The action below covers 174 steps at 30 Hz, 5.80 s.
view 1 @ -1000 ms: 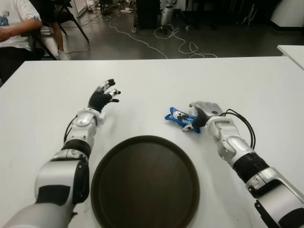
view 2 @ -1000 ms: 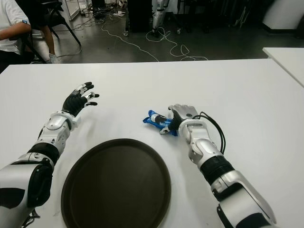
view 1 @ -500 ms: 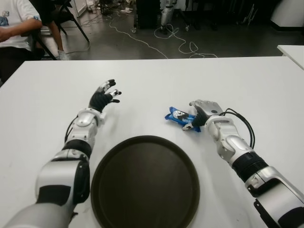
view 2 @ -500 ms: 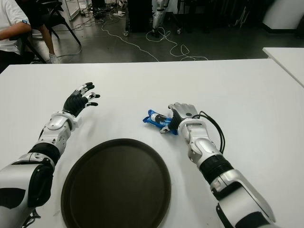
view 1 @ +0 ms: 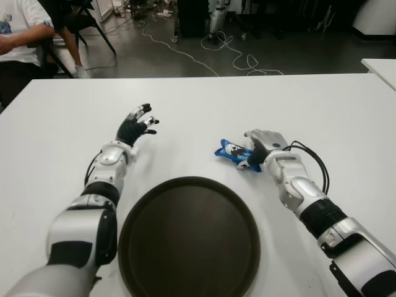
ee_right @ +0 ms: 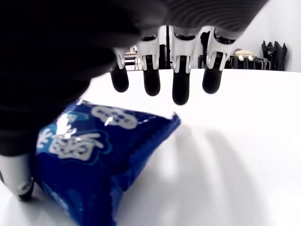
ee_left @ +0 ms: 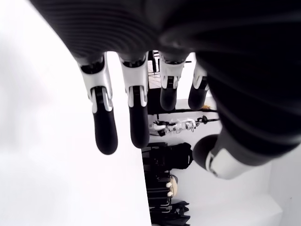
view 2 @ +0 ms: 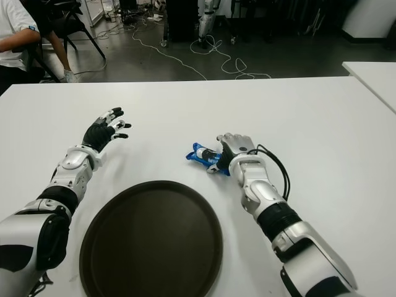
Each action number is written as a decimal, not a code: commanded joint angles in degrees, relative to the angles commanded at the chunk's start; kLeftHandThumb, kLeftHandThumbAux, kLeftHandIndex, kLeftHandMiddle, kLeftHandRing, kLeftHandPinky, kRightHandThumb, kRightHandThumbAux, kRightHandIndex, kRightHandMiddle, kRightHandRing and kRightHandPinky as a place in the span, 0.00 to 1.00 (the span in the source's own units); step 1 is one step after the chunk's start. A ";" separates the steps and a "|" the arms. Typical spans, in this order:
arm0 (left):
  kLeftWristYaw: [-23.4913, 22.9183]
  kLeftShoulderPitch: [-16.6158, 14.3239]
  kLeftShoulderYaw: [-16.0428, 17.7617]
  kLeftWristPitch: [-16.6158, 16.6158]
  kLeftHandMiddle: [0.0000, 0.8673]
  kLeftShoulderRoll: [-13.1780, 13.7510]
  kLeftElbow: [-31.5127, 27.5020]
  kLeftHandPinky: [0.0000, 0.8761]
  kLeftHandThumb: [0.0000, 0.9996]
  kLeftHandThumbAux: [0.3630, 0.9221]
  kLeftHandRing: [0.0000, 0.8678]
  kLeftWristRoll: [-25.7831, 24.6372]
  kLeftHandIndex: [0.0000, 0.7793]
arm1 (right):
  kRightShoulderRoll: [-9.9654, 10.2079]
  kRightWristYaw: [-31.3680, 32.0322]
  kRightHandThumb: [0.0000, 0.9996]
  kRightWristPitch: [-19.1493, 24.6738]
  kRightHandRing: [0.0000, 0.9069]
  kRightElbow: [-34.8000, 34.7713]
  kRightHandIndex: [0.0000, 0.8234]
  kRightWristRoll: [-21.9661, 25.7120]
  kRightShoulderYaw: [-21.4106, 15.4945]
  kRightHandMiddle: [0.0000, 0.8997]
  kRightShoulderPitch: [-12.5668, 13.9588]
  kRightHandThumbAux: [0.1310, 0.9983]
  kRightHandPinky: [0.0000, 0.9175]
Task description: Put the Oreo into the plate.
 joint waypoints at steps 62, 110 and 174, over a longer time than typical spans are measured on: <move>0.12 0.44 0.22 -0.79 0.10 -0.23 -0.29 0.45 0.25 0.52 0.29 -0.41 0.03 | 2.13 4.15 0.00 -0.59 0.19 -2.27 0.17 0.50 1.82 0.17 -2.07 0.50 0.20; 0.23 0.55 -0.39 -0.66 0.10 0.31 -0.34 0.44 0.24 0.48 0.29 0.21 0.02 | 7.86 -17.46 0.00 -12.43 0.22 23.44 0.25 7.67 -0.17 0.21 -6.81 0.56 0.24; 0.27 0.54 -0.16 -0.79 0.11 0.34 -0.43 0.45 0.24 0.51 0.30 -0.13 0.03 | 7.66 -38.91 0.69 -24.63 0.76 28.19 0.52 9.88 -2.66 0.78 -7.93 0.69 0.73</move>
